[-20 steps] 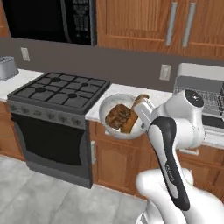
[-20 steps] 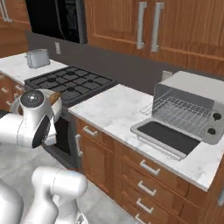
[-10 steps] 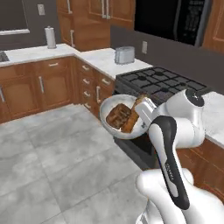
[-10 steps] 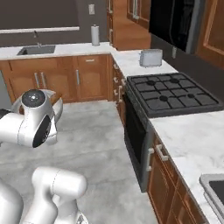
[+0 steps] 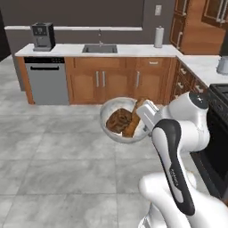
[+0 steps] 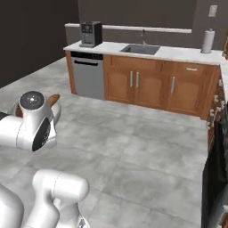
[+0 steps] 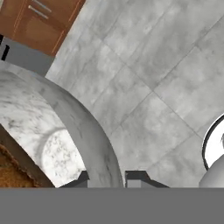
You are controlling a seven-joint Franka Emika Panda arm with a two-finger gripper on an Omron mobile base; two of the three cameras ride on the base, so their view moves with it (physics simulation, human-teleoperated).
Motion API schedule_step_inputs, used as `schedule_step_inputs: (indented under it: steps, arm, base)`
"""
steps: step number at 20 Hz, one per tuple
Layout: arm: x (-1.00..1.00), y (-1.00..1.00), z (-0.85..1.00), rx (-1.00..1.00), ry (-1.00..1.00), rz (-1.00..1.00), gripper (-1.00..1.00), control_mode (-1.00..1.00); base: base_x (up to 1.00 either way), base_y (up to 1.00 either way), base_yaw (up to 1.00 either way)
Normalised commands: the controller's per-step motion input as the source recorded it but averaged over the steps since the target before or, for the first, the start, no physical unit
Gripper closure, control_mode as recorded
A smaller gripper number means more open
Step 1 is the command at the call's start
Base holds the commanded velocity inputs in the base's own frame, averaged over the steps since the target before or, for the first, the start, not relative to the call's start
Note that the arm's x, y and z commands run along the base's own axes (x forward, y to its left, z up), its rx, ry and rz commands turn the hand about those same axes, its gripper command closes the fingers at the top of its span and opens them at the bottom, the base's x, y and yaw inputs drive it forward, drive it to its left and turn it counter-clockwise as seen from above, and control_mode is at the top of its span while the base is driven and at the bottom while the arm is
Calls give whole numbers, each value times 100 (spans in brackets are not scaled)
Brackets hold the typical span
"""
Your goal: Pick up the heated bread from the toaster oven and place it in the bowl. Then move the bread bowl to the dining counter.
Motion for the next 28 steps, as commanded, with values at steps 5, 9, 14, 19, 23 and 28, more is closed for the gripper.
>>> schedule_step_inputs:
  steps: [5, 9, 14, 19, 23, 28]
  arm:
    - [0, 0, 0, 0, 0, 0, 100, 100]
    - [0, 0, 0, 0, 0, 0, 100, 100]
    - [0, 0, 0, 0, 0, 0, 100, 100]
    - [0, 0, 0, 0, 0, 0, 100, 100]
    - [0, 0, 0, 0, 0, 0, 100, 100]
    - [0, 0, 0, 0, 0, 0, 100, 100]
  base:
    - [100, 79, 36]
    - [100, 97, 25]
    - [100, 100, 9]
    - [100, 100, -1]
    - [100, 100, -17]
    - [100, 100, -33]
